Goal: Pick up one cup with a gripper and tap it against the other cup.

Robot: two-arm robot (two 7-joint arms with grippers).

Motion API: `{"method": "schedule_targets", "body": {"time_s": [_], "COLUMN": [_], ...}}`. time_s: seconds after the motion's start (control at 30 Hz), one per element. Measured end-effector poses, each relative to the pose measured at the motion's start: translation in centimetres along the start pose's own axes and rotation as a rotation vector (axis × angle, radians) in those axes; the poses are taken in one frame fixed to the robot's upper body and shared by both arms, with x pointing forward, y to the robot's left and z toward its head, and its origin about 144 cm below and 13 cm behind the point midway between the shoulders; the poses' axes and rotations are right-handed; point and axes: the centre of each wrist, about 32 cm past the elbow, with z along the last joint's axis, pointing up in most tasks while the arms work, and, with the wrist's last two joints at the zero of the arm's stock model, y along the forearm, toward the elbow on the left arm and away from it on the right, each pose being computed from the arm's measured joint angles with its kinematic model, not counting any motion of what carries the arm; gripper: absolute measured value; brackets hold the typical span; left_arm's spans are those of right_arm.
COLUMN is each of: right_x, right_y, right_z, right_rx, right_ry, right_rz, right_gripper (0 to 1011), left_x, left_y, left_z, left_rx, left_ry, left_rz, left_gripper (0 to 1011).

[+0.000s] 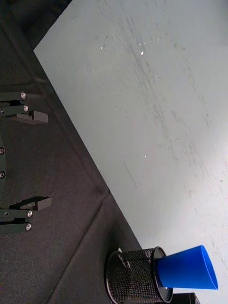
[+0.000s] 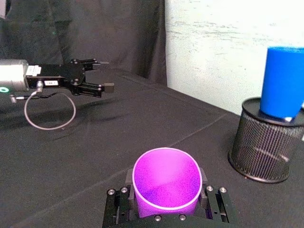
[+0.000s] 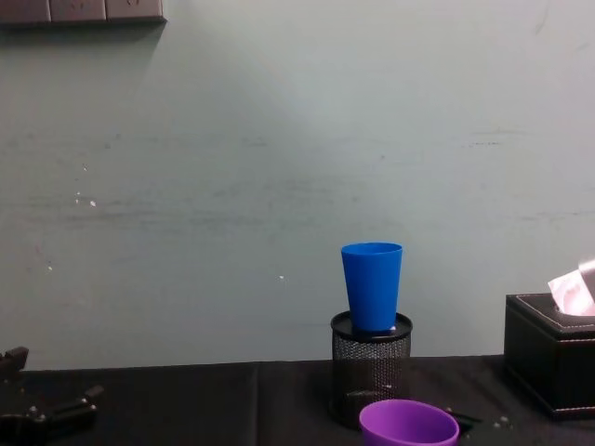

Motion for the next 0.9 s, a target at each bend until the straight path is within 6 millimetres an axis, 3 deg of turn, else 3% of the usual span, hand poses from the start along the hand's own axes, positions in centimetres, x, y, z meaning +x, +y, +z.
{"method": "schedule_targets", "body": {"time_s": [0.6,0.9], "right_x": [1.7,2.1], "right_y": [-1.1,-1.1], "right_z": [7.6,8.8], "right_rx": [-0.038,-0.042], "right_ry": [-0.027,-0.014], "right_rz": [-0.017,-0.027], "right_gripper": [733,733], "left_x": [0.0,0.0], "left_y": [0.0,0.0], "left_z": [0.0,0.0], "left_rx": [0.000,0.000], "left_ry": [0.000,0.000], "left_rz": [0.000,0.000], "left_gripper": [1005,1005]}}
